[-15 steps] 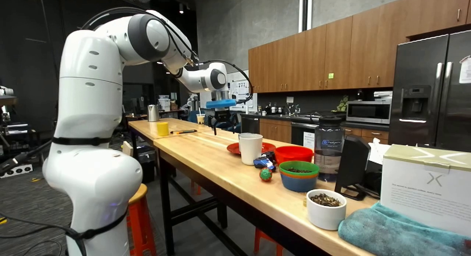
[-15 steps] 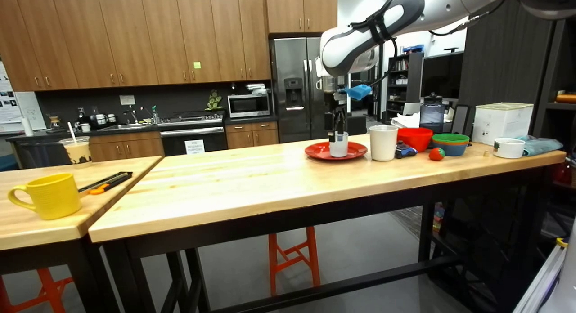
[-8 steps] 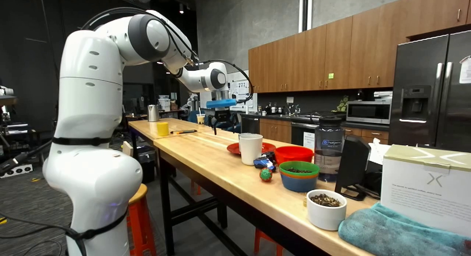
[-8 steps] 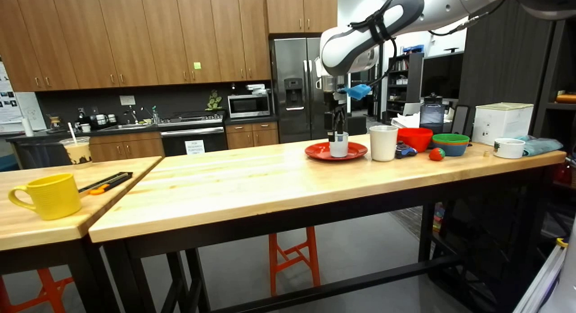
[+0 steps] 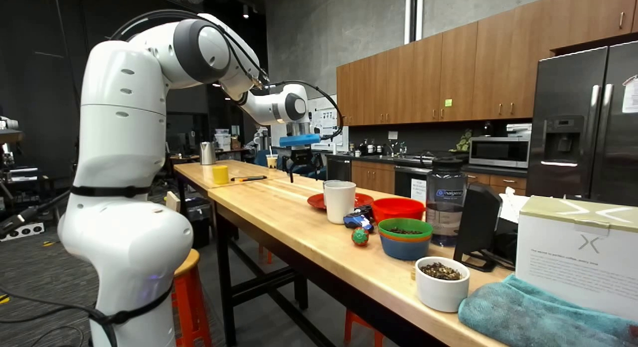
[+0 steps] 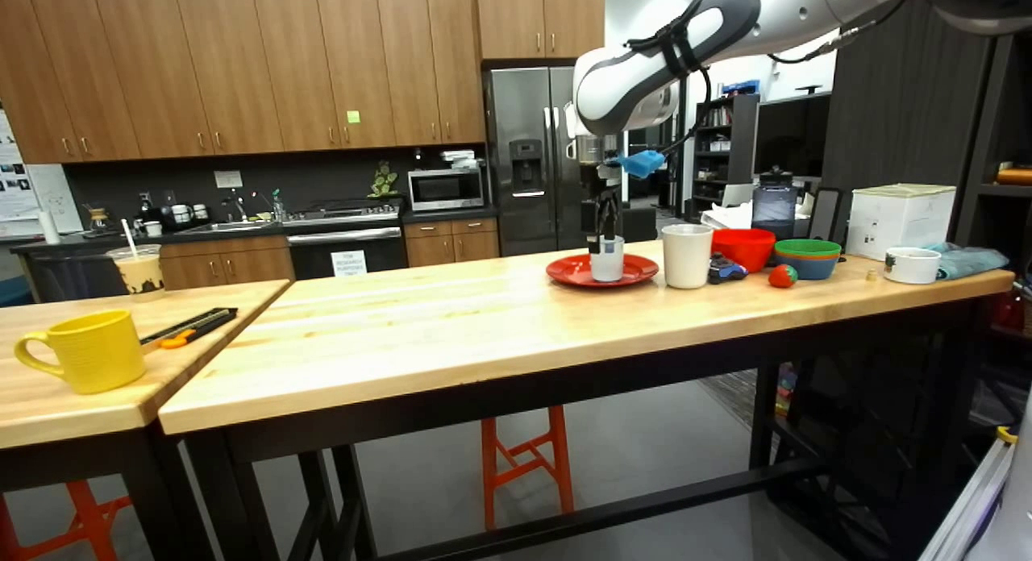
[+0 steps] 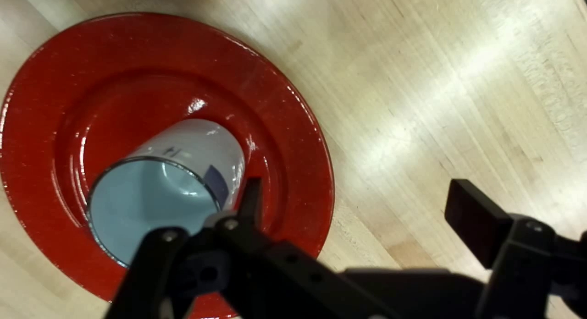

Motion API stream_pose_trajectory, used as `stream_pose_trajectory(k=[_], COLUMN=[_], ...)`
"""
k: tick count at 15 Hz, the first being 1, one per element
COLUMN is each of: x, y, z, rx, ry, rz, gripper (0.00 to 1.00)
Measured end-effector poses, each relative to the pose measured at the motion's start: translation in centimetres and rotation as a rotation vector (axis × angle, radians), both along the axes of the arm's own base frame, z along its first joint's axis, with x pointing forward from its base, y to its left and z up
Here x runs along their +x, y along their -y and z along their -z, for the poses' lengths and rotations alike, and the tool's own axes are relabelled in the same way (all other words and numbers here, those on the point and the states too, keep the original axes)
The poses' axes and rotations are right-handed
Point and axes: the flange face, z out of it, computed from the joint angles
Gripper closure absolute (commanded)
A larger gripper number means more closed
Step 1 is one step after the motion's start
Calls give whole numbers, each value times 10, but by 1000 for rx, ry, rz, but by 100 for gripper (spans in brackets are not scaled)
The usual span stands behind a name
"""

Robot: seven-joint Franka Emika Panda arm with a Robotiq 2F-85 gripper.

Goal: Pick up the white cup from the red plate and place it on the table

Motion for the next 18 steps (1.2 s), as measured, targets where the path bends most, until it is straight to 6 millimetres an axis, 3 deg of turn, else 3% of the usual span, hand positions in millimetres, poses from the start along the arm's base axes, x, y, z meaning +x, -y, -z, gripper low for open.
stream_pose_trajectory(k=[3, 10, 18], x=[1, 28, 29], y=[1, 19, 23], z=[-2, -42, -38], rx=[-9, -49, -54], ry=[6, 91, 58], rz=[-11, -139, -171], gripper=[0, 0, 0])
